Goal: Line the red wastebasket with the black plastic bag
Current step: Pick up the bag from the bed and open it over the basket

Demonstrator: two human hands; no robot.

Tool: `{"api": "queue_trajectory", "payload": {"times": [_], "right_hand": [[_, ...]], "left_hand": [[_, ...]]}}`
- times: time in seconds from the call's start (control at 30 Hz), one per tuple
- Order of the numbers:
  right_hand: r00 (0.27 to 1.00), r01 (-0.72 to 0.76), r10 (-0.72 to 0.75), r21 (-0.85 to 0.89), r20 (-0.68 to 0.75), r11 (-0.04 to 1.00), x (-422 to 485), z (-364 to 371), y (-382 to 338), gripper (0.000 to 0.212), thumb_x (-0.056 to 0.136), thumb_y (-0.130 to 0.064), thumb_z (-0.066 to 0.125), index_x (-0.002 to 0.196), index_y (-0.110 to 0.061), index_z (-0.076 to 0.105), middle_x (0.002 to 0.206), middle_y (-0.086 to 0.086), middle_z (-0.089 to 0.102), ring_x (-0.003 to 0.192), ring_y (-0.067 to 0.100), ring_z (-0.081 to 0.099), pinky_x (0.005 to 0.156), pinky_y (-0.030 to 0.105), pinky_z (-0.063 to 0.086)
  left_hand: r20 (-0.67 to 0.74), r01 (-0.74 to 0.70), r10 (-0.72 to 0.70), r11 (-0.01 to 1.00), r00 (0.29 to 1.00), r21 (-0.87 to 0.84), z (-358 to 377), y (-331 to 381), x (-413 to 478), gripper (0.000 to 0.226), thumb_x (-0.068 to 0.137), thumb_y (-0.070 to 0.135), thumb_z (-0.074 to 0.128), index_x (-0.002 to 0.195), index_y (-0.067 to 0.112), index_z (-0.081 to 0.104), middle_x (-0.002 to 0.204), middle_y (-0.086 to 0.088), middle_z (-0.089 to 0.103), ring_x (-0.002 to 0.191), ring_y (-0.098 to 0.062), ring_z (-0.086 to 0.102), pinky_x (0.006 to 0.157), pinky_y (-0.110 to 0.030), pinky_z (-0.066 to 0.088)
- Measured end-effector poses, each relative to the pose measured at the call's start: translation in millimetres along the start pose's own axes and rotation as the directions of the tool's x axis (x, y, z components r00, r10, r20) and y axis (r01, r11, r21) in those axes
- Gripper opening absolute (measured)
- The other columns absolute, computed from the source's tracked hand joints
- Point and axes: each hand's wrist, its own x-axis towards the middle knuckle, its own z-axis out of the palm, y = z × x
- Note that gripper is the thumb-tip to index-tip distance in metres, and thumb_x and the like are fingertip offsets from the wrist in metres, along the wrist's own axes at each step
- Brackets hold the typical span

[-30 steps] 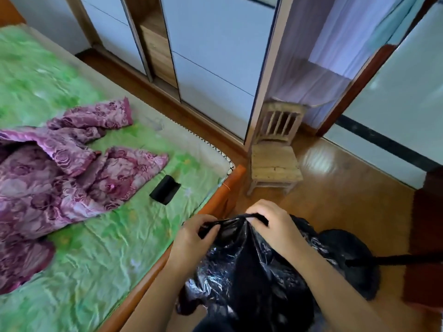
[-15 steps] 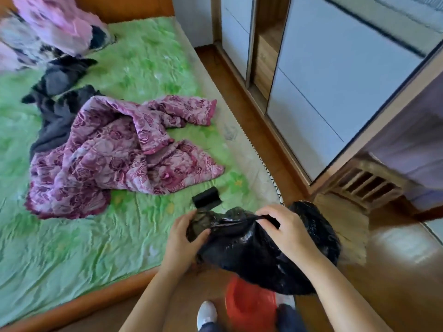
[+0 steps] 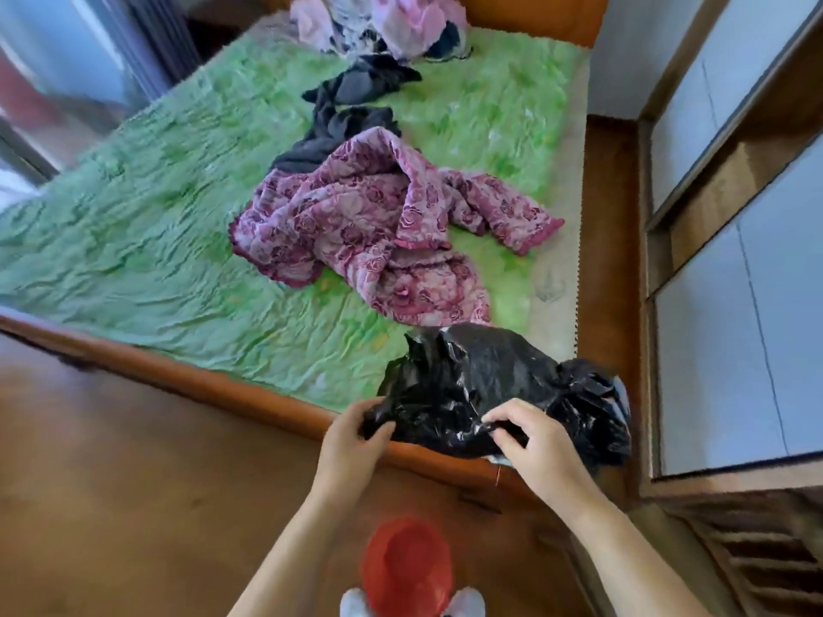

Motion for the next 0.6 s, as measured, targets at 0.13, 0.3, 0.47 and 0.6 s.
{"api": "queue_trajectory", "payload": {"times": [0.13, 0.3, 0.47, 0.6], "right_hand": [[0.992, 0.063, -0.059, -0.038, 0.113, 0.997, 15.1, 25.0, -13.4, 0.014, 0.083, -0.009, 0.063, 0.092, -0.02, 0.063, 0.091, -0.011, 0.061, 0.093, 0.005, 0.055, 0.082, 0.009, 0.039], [0.965, 0.186, -0.187, 0.02, 0.184, 0.982, 29.8, 59.7, -55.5, 0.026, 0.082, -0.015, 0.066, 0.106, -0.02, 0.058, 0.103, -0.009, 0.058, 0.104, 0.005, 0.05, 0.089, 0.005, 0.033], [0.874, 0.421, -0.42, 0.049, 0.244, 0.906, 44.8, 94.9, -112.3, 0.042, 0.077, -0.025, 0.071, 0.116, -0.02, 0.055, 0.117, -0.009, 0.052, 0.117, 0.008, 0.042, 0.102, 0.017, 0.028], [0.783, 0.53, -0.482, -0.016, 0.393, 0.848, 55.4, 125.3, -136.7, 0.053, 0.074, -0.032, 0.073, 0.122, -0.021, 0.053, 0.13, -0.003, 0.051, 0.131, 0.01, 0.029, 0.11, 0.04, 0.008]], "left_hand": [[-0.042, -0.045, 0.046, 0.999, 0.998, 0.028, -27.2, -4.4, -13.3, 0.038, 0.077, 0.008, 0.069, 0.079, 0.045, 0.061, 0.08, 0.021, 0.067, 0.077, 0.011, 0.058, 0.063, -0.002, 0.038], [-0.077, -0.102, 0.105, 0.994, 0.992, 0.034, -65.7, -14.5, -25.7, 0.04, 0.075, 0.005, 0.07, 0.077, 0.044, 0.061, 0.075, 0.018, 0.067, 0.069, 0.007, 0.056, 0.063, -0.006, 0.039], [-0.028, -0.187, 0.19, 0.979, 0.981, 0.079, -110.3, -21.9, -29.8, 0.021, 0.074, 0.005, 0.071, 0.075, 0.026, 0.066, 0.066, 0.014, 0.062, 0.06, 0.002, 0.051, 0.057, -0.014, 0.039], [0.022, -0.242, 0.242, 0.958, 0.97, 0.15, -142.1, -21.3, -27.3, 0.011, 0.075, 0.009, 0.07, 0.071, 0.018, 0.064, 0.061, 0.012, 0.056, 0.057, -0.001, 0.048, 0.053, -0.019, 0.037]]}}
